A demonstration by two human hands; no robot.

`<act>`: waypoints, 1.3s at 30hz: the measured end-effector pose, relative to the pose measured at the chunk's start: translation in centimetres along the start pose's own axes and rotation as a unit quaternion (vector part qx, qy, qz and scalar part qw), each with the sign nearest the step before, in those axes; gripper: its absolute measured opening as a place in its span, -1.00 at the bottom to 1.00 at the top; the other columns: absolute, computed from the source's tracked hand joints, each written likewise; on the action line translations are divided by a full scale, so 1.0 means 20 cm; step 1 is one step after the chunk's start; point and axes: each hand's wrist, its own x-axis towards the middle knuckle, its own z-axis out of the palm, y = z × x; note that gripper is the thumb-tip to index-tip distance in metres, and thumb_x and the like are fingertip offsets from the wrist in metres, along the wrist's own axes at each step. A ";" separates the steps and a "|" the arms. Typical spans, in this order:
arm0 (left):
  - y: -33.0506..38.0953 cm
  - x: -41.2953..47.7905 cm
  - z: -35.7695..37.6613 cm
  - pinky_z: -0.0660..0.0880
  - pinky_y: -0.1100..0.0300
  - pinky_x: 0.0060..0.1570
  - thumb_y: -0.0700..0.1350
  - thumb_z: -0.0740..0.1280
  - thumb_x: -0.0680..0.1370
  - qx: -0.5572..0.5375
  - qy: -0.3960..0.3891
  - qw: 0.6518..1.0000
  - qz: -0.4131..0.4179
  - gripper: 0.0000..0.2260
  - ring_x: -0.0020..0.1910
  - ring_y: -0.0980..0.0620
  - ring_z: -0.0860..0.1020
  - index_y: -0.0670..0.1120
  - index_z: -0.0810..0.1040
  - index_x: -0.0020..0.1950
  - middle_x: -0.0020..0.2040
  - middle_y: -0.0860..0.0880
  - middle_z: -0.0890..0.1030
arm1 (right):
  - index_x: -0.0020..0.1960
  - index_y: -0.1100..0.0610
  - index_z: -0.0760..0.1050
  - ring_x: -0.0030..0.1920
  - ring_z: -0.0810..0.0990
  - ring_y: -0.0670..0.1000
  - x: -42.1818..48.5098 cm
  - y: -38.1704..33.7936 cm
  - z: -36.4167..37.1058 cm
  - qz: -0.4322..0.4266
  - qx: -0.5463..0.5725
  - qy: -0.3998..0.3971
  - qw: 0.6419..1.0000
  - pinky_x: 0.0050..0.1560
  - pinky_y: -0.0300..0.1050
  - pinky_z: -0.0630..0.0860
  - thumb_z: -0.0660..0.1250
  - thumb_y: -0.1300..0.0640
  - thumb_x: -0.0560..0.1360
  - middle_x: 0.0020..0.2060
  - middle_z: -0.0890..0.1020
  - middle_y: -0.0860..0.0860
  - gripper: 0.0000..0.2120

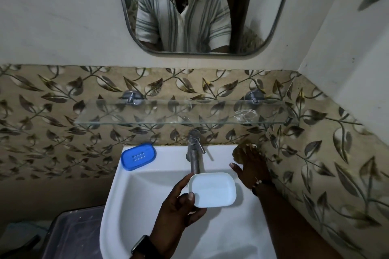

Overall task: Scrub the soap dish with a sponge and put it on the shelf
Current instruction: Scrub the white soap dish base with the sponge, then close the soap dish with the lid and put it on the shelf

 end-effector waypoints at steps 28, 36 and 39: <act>0.20 -0.48 -0.48 0.63 0.00 0.09 -0.04 0.43 0.52 -0.078 0.047 0.994 0.061 -0.57 0.12 -0.22 0.67 0.15 0.52 0.39 0.11 -0.27 0.67 | 0.61 0.00 0.04 0.61 0.04 0.05 -0.37 -1.00 -0.40 -0.214 -0.018 0.177 0.960 0.58 0.06 0.04 0.08 -0.25 0.62 0.61 0.09 0.05 -0.34; 0.24 -0.61 -0.70 0.61 -0.02 0.14 -0.10 0.37 0.57 -0.086 0.103 0.987 0.088 -0.61 0.24 -0.25 0.61 0.11 0.52 0.40 0.17 -0.19 0.67 | 0.61 0.02 0.06 0.61 0.03 0.05 -0.33 -1.35 -0.31 -0.278 0.012 0.163 0.947 0.57 0.06 0.03 -0.02 -0.28 0.61 0.60 0.10 0.05 -0.34; 0.24 -0.64 -0.75 0.59 -0.08 0.18 -0.14 0.35 0.59 -0.081 0.117 0.986 0.091 -0.60 0.25 -0.21 0.61 0.05 0.49 0.43 0.21 -0.14 0.67 | 0.60 0.01 0.04 0.61 0.04 0.06 -0.30 -1.44 -0.26 -0.292 0.022 0.149 0.945 0.56 0.05 -0.01 0.11 -0.18 0.64 0.60 0.10 0.06 -0.38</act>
